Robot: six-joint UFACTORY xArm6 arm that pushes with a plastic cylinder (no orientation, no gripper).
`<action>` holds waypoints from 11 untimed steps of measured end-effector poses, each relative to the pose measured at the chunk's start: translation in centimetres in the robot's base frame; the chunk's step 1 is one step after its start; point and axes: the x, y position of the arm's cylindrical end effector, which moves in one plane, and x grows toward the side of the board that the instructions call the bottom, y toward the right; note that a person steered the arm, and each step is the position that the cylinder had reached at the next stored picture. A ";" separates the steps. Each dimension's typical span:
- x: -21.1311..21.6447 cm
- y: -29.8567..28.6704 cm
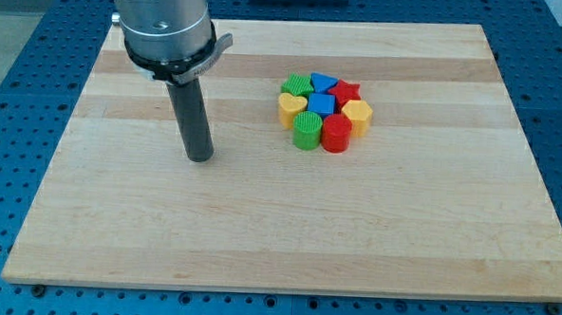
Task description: Push group of blocks a bit up
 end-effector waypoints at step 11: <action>-1.1 15.0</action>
